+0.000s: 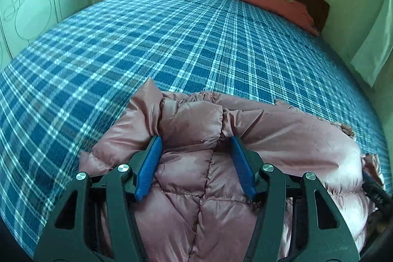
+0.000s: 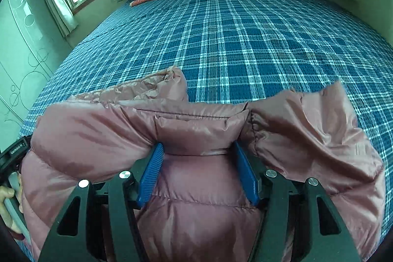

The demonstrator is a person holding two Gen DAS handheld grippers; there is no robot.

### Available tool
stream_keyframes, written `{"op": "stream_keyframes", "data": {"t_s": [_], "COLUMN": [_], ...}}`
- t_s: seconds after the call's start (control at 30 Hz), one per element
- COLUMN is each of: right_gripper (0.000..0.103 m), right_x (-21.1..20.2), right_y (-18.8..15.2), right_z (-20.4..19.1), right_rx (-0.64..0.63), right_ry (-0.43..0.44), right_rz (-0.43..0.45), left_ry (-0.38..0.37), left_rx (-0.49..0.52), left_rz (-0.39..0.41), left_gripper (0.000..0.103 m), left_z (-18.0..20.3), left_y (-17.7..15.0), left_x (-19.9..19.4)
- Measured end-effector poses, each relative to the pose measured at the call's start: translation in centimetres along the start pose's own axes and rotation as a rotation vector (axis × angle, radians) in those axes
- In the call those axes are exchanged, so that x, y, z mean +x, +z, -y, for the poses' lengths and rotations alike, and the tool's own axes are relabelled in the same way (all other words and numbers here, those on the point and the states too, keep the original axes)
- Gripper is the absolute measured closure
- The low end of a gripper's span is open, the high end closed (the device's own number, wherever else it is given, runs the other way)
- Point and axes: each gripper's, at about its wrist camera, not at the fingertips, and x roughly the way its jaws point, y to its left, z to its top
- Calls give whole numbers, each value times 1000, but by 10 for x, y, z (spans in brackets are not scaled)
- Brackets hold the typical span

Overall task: Fold large clothes
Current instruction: 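Press the folded jacket flat with both grippers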

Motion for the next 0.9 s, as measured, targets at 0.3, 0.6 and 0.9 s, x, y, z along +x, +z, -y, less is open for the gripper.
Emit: {"op": "stream_keyframes", "data": {"t_s": [0.3,0.6,0.9], "right_gripper": [45,42,41], "right_x": [-31,-9,-16], "right_y": [17,3,-11], "right_z": [56,98,108], "right_rx": [83,189,202], "right_ry": [-95,-38,-20], "right_rz": [39,25,49], "left_ry": [-93,-97,-55], "left_rx": [-128,-116,-68], "left_rz": [-19,-20,-28], "left_gripper": [46,42,38], "left_z": [-32,-34,-24], "left_y": [16,11,15], "left_x": [-1,23,26]}}
